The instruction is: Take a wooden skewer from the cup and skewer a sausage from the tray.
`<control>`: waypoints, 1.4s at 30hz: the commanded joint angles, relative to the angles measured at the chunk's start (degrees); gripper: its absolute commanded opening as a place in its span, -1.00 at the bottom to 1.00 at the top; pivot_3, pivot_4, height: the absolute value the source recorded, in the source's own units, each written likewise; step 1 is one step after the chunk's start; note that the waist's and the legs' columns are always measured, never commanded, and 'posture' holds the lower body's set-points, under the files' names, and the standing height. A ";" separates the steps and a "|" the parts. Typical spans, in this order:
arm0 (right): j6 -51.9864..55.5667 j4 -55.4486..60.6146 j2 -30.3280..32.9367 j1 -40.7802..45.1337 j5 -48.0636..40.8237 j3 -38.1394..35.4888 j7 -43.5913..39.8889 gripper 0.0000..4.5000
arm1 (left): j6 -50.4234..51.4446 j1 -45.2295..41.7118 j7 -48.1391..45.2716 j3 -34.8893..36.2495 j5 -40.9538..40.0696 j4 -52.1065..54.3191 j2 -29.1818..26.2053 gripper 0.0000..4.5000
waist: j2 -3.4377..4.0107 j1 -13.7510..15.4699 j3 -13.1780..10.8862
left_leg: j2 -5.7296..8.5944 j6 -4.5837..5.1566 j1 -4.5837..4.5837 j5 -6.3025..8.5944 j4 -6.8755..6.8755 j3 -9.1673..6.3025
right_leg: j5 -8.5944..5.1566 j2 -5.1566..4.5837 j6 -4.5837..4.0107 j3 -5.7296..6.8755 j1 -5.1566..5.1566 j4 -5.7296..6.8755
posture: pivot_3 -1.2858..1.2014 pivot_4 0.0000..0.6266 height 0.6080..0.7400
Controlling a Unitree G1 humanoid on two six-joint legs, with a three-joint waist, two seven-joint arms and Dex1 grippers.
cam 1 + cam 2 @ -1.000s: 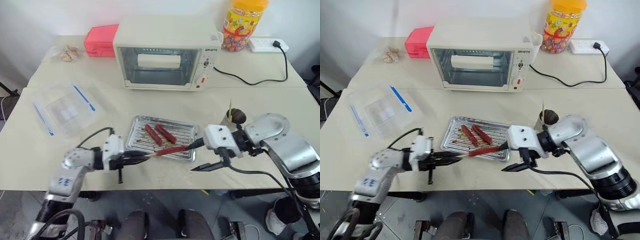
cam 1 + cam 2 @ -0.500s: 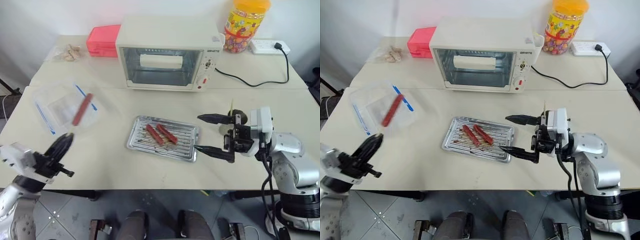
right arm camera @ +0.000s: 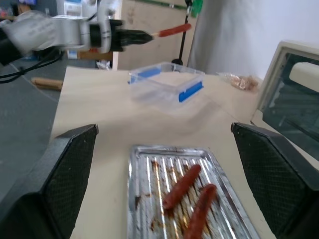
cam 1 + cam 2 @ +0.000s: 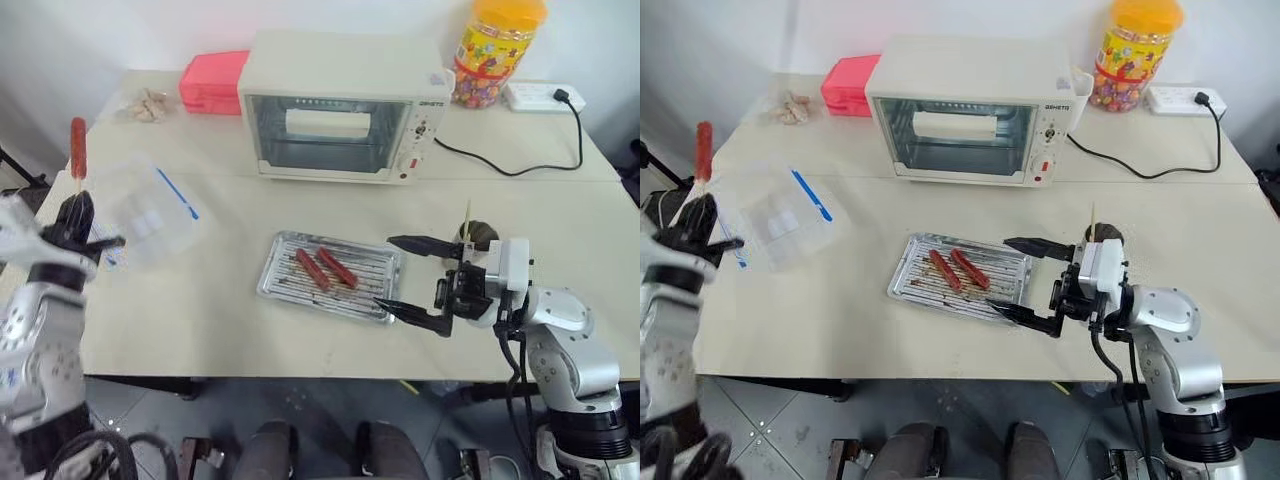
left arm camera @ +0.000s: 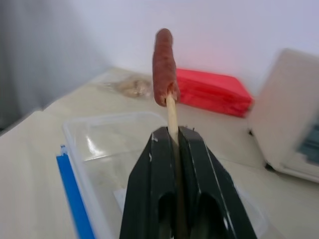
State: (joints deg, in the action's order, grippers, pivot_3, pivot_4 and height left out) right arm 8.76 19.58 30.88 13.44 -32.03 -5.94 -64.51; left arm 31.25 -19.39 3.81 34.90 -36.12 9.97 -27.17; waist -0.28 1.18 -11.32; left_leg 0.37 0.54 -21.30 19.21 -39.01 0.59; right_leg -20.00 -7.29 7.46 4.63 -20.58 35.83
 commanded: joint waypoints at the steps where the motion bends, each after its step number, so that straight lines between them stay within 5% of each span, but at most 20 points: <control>1: -1.50 -0.07 1.17 1.73 -0.41 0.12 -0.95 0.98 | 4.82 -7.35 9.27 0.00 2.73 -5.23 -0.09 -1.00 | -0.05 -0.22 -0.02 | -0.01 0.00 0.00 0.00 0.01 0.03 | 0.00 0.02 0.00 0.01 -0.02 0.02 | 0.03 -0.52 1.00; 20: -1.36 0.55 1.82 1.69 -0.55 -1.25 4.74 0.98 | 13.93 -9.14 15.60 -0.96 2.03 0.01 7.50 -1.00 | -0.11 0.14 -0.05 | -0.02 -0.03 -0.05 0.00 -0.05 0.09 | 0.00 -0.03 0.00 0.01 -0.06 -0.01 | 0.03 -0.52 1.00; 21: -1.48 0.39 1.81 1.89 -0.56 -1.06 4.72 1.00 | 13.93 -9.18 15.50 -0.87 2.04 0.04 7.54 -0.74 | -0.11 0.15 -0.05 | -0.02 -0.04 -0.05 0.00 -0.05 0.09 | 0.00 -0.02 0.00 0.01 -0.05 -0.01 | 0.03 -0.52 1.00; 28: -2.80 -1.19 2.09 2.90 0.02 -0.44 3.72 1.00 | 13.68 -9.29 12.56 -0.65 1.20 2.32 6.46 0.19 | -0.11 0.16 -0.05 | -0.02 -0.04 -0.04 0.00 -0.06 0.10 | 0.00 -0.02 0.00 0.01 -0.04 -0.01 | 0.03 -0.52 1.00; 31: -3.22 -1.70 2.76 3.05 -0.03 -0.91 2.99 1.00 | 11.66 -7.90 5.32 -1.96 0.22 5.12 3.80 0.61 | -0.12 0.12 -0.05 | -0.02 -0.05 -0.05 0.00 -0.06 0.10 | 0.00 -0.02 0.00 0.01 -0.05 -0.01 | 0.03 -0.52 1.00; 34: -2.98 -2.19 4.55 2.33 -0.68 -2.39 1.87 1.00 | 8.01 -2.36 -12.81 -3.77 -3.01 9.83 -3.31 0.99 | -0.11 -0.08 -0.05 | -0.03 -0.05 -0.06 0.00 -0.02 0.10 | 0.00 -0.01 0.00 0.01 -0.06 -0.06 | 0.03 -0.52 1.00; 40: -2.87 -1.67 8.86 -3.37 -1.89 -4.69 -2.24 1.00 | -18.95 20.70 -62.64 -9.20 4.80 7.82 -21.81 0.99 | 0.04 -0.87 -0.08 | -0.07 -0.08 -0.02 0.02 0.14 0.23 | -0.02 -0.01 -0.04 -0.03 -0.03 -0.25 | 0.03 -0.52 1.00; 42: -4.05 -2.19 9.48 -6.00 -1.39 -4.94 -3.37 1.00 | -26.11 24.67 -68.78 -9.85 7.11 4.41 -23.82 0.99 | 0.19 -1.04 -0.16 | -0.05 -0.07 0.09 0.02 0.38 0.36 | -0.04 -0.04 -0.07 -0.07 0.00 -0.38 | 0.03 -0.52 1.00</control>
State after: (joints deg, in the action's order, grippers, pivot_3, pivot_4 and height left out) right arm 6.27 16.25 39.87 8.02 -32.84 -9.56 -66.64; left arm 12.28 4.47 -58.22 24.69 -31.24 16.16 -50.01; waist -0.09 0.14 -11.48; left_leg 0.32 0.49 -21.23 19.21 -38.60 0.99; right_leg -20.03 -7.32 7.40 4.55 -20.60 35.42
